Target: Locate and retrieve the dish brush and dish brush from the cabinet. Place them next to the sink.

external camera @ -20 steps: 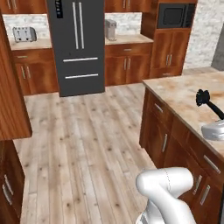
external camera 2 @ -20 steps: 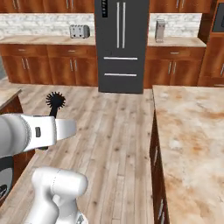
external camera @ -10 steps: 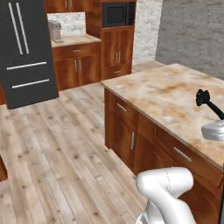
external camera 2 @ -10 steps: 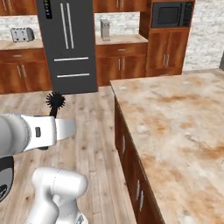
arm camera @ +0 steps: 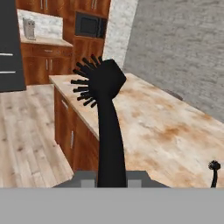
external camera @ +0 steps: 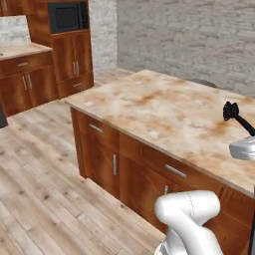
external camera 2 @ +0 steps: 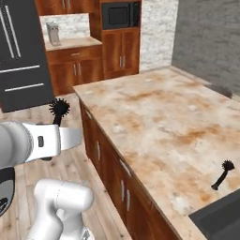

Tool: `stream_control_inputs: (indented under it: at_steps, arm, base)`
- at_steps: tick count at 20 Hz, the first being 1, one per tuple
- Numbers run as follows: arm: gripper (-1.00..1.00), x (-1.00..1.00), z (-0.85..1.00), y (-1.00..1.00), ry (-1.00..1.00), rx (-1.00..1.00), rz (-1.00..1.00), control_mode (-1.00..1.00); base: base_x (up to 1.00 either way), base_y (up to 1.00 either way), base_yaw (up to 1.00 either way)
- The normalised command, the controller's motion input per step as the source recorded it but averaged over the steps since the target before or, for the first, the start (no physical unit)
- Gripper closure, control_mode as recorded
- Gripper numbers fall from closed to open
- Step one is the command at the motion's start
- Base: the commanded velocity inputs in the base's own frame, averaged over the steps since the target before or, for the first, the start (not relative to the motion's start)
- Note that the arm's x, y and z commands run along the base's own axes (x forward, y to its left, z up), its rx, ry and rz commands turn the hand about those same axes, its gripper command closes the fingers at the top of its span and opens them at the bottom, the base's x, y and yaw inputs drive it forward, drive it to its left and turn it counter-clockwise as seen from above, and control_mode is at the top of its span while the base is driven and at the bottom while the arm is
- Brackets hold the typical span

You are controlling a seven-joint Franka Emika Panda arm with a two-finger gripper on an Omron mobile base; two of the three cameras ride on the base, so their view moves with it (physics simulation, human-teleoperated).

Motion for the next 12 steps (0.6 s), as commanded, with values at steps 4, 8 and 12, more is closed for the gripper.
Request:
stream_control_inputs:
  at_steps: [4, 8, 12]
  arm:
    - [1.0, 0.0, 0.0, 0.0, 0.0, 0.0, 0.0, 1.0]
    - [1.0, 0.0, 0.0, 0.0, 0.0, 0.0, 0.0, 1.0]
    - [1.0, 0.0, 0.0, 0.0, 0.0, 0.0, 0.0, 1.0]
  base:
    - [0.0, 0.0, -0.49]
    - [0.0, 0.0, -0.5]
    - [0.0, 0.0, -0.5]
